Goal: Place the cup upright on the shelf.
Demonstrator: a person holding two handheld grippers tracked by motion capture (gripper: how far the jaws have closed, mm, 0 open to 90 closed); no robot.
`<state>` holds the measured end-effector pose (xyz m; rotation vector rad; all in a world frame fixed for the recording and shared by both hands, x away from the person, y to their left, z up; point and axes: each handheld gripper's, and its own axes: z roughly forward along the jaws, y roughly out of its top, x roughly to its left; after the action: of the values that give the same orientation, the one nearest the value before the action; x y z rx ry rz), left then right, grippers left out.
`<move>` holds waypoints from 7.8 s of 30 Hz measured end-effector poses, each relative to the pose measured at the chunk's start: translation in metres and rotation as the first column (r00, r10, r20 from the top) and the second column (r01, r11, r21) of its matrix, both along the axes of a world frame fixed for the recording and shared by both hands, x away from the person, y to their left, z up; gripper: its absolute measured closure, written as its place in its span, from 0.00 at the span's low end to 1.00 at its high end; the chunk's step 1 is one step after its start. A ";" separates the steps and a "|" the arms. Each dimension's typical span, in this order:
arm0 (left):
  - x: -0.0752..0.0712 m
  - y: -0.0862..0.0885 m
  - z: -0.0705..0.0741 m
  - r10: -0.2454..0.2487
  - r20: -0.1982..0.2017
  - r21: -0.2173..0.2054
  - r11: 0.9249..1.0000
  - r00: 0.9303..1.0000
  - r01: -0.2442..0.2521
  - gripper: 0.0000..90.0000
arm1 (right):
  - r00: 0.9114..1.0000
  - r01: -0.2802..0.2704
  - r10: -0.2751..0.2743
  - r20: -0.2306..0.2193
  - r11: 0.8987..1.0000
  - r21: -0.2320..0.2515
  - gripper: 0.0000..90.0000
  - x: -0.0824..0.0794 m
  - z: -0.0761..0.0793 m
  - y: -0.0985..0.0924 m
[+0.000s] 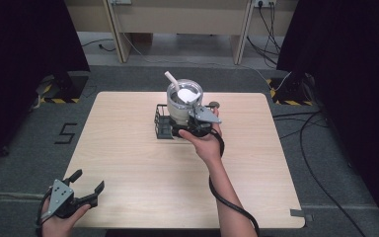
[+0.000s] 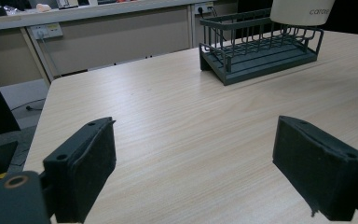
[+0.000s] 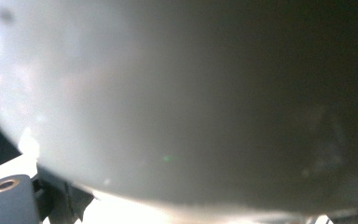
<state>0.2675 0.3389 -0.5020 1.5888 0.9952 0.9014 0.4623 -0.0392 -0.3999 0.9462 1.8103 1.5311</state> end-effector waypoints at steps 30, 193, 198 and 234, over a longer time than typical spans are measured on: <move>0.001 0.003 -0.001 0.014 -0.002 -0.013 1.000 1.000 -0.014 0.14 | 0.995 0.100 -0.100 -0.027 0.995 -0.004 0.11 0.051 0.016 -0.005; -0.002 -0.001 0.000 0.008 0.011 -0.001 1.000 1.000 -0.008 0.14 | 0.973 0.202 -0.205 -0.103 0.979 -0.044 0.09 -0.016 -0.044 -0.066; -0.002 -0.001 0.000 0.009 0.009 0.000 1.000 1.000 -0.009 0.14 | 0.972 0.206 -0.211 -0.108 0.977 -0.052 0.10 -0.020 -0.045 -0.073; -0.002 -0.003 0.000 0.013 0.012 0.004 1.000 1.000 -0.013 0.14 | 0.950 0.282 -0.290 -0.116 0.956 -0.085 0.11 -0.057 -0.055 -0.129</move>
<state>0.2653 0.3360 -0.5016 1.5802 0.9969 0.9207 0.4050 -0.1682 -0.4546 1.2381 1.7098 1.2472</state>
